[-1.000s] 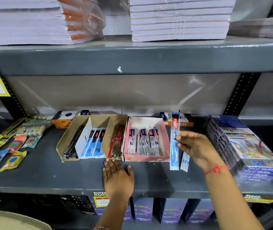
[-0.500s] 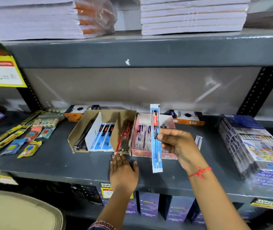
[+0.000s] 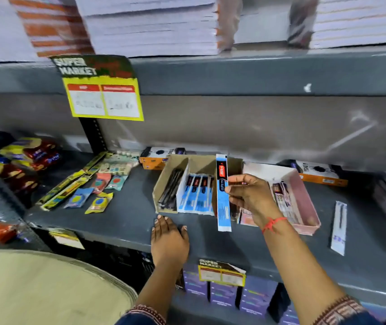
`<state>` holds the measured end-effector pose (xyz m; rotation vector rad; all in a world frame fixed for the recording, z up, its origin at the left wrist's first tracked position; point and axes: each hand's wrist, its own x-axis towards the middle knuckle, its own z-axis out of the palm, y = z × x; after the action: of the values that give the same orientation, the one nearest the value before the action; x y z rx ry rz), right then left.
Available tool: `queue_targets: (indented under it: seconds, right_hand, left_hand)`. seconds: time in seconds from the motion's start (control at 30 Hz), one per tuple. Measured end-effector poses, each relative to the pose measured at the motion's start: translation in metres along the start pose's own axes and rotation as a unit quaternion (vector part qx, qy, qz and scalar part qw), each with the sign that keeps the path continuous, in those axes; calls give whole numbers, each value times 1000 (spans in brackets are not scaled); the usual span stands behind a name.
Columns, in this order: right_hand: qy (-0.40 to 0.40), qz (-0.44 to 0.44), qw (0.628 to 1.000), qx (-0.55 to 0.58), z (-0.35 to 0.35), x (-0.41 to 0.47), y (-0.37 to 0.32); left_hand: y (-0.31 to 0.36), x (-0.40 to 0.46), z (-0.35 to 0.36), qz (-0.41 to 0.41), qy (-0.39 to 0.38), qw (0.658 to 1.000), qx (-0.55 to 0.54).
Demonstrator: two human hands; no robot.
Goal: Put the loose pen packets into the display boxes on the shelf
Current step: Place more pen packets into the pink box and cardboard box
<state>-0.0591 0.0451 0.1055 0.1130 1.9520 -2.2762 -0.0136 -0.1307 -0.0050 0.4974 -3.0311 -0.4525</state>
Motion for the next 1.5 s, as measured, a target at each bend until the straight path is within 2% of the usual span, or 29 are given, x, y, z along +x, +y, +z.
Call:
queue_targets:
  seconds: [0.17,0.27,0.43,0.5,0.57,0.67,0.8,0.97,1.1,1.3,1.4,1.5]
  right_hand:
    - [43,7,997,-59,39,33,7]
    - [103,0,976,-193,56,60,17]
    - [86,-9,869,-487,86,88,24]
    - [67,-2,833,-548,95,97,24]
    - [40,17,813,-580,100,107,26]
    - [19,43,793,-607,100,117,33]
    - [17,56,785,-617,102,126,41]
    - [42,46,777,-626,100,130,48]
    - [61,19,772,-632,99,126,48]
    - [161,-71,794,-582,87,101,14]
    - [207,-148,779,-573,60,82,-5]
    - [247,-155,782,-551,20,66,-12]
  left_hand:
    - [-26,16,-2,6,24,1000,-14]
    - [-35,23,-3,12,22,1000,-18]
    - [-40,27,3,29,49,997,-50]
    - [-40,28,4,29,54,995,-79]
    - [-39,28,4,26,53,994,-93]
    - [-38,26,2,27,69,994,-76]
    - [-39,25,-1,44,58,996,-60]
    - [-40,26,4,27,49,993,-104]
    - [-40,28,7,33,76,992,-96]
    - [-42,32,11,33,51,995,-78]
    - [-39,30,9,25,48,998,-43]
    - [-35,28,8,4,27,999,-23]
